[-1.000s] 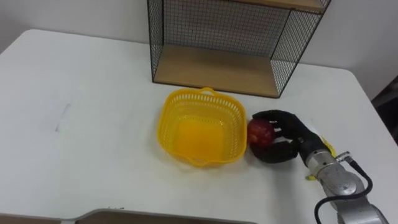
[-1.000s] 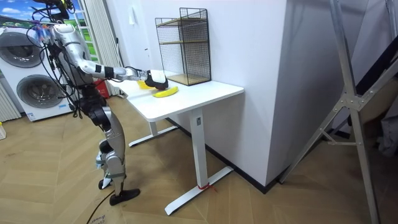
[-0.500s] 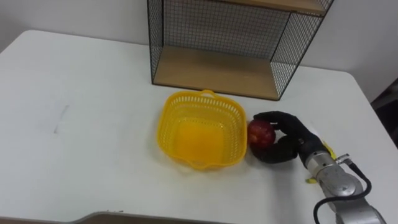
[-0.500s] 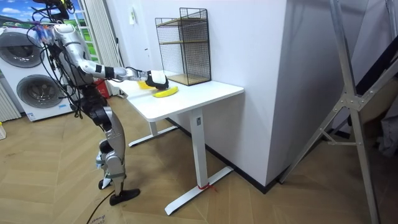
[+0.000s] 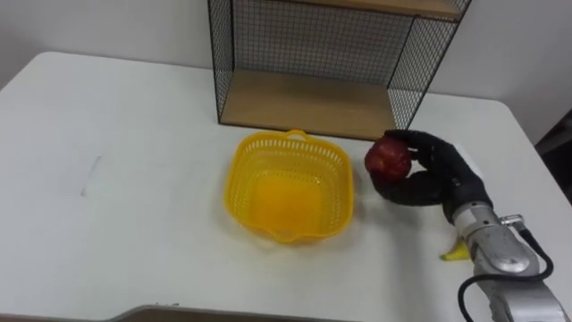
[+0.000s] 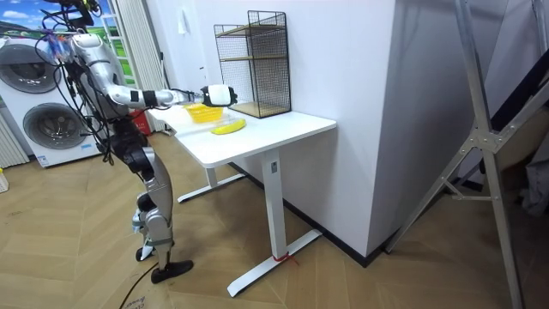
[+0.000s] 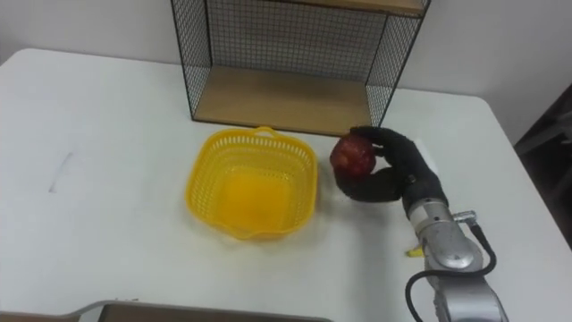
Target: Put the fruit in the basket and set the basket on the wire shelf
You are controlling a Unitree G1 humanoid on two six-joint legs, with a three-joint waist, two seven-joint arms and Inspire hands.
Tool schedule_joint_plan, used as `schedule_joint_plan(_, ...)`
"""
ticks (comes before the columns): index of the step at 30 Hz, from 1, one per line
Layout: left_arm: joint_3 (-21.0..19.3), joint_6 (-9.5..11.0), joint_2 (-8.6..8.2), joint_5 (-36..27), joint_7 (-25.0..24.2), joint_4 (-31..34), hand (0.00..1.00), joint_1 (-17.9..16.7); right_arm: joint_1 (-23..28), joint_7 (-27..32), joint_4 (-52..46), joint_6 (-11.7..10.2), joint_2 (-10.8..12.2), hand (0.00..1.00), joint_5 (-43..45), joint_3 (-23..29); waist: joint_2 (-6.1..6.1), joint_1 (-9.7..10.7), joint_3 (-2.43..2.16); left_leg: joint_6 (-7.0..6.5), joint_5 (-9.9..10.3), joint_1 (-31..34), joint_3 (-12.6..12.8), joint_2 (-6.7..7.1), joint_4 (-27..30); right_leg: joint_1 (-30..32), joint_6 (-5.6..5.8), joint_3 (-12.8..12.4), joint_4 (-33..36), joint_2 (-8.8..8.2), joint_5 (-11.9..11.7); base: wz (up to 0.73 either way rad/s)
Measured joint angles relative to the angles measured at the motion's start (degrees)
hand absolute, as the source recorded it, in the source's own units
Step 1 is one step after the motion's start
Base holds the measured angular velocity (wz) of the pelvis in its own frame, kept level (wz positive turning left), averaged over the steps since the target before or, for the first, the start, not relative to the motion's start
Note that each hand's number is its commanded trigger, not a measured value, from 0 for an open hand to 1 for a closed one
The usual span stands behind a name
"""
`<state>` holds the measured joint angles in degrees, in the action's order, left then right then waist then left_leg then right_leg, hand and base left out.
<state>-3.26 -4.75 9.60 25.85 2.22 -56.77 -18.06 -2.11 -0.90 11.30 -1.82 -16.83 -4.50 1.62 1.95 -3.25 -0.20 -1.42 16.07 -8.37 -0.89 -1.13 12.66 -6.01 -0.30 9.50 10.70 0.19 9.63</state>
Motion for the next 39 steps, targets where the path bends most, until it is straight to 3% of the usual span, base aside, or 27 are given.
schedule_joint_plan(8, 0.04, 0.34, 0.21, 0.01, -0.84, -0.71, 0.00, 0.85, 0.03, 3.69, -7.92, -0.11, -0.14, 1.00, -0.04, -0.05, 0.14, 0.07, -0.03, 0.02, -0.02, -0.15, 0.48, -0.04, -0.13, 0.02, 0.00, -0.13, 0.14, 0.01, 0.00, -0.01)
schedule_joint_plan(11, 0.09, 1.35, 0.28, 0.02, -1.28, -1.22, 0.00, 1.31, 0.03, 4.02, -11.77, -1.19, -0.16, 1.00, 0.94, -0.05, 0.46, 0.13, 0.00, 0.02, -0.02, -0.13, 0.46, -0.05, -0.07, 0.03, 0.00, -0.46, 0.16, 0.04, 0.00, 0.00)
schedule_joint_plan(18, 0.09, 1.44, 0.45, 0.10, -1.88, -1.22, 0.00, 1.70, 0.27, 1.35, -24.80, -1.51, -0.30, 1.00, 10.42, -1.66, 0.79, -0.84, 0.11, 0.02, -0.02, -0.02, 0.73, -0.12, -0.81, 0.55, -0.01, -1.07, 0.18, 0.29, -0.01, -0.02)
schedule_joint_plan(22, 1.04, 1.46, 0.68, 0.02, -1.78, -1.22, 0.00, 2.27, 0.08, -0.98, -26.13, -2.37, -0.61, 1.00, 15.43, -4.89, 1.50, -1.75, 0.05, 0.02, -0.02, -0.08, 0.88, -0.12, -0.82, 0.72, -0.01, -1.53, 0.19, 0.40, -0.01, -0.04)
schedule_joint_plan(29, 1.69, 1.49, 1.84, -0.35, -3.96, -1.22, 0.00, 3.47, 0.05, -9.61, -26.22, -1.00, -0.78, 1.00, 16.55, -9.00, 2.06, -2.12, 0.00, 0.02, -0.03, -0.11, 1.30, -0.22, -0.92, 1.03, 0.00, -2.13, 0.04, 0.53, -0.02, -0.03)
schedule_joint_plan(33, 4.56, 1.47, 3.55, -0.37, -3.83, -2.41, 0.00, 4.71, 0.05, -12.16, -24.47, -0.12, -1.51, 1.00, 16.58, -12.10, 2.06, -2.58, 0.66, 0.03, -0.04, -0.31, 1.59, -0.25, -1.03, 0.93, -0.02, -2.32, -0.05, 0.57, -0.04, -0.02)
schedule_joint_plan(39, 6.13, 1.27, 3.89, -0.32, -3.60, -2.83, 0.00, 5.24, 0.05, -17.11, -22.50, 2.45, -1.83, 1.00, 18.84, -15.19, 2.54, -3.43, 0.99, 0.03, -0.04, 0.07, 1.54, -0.25, -1.02, 1.24, -0.02, -2.01, -0.04, 0.54, -0.05, -0.01)
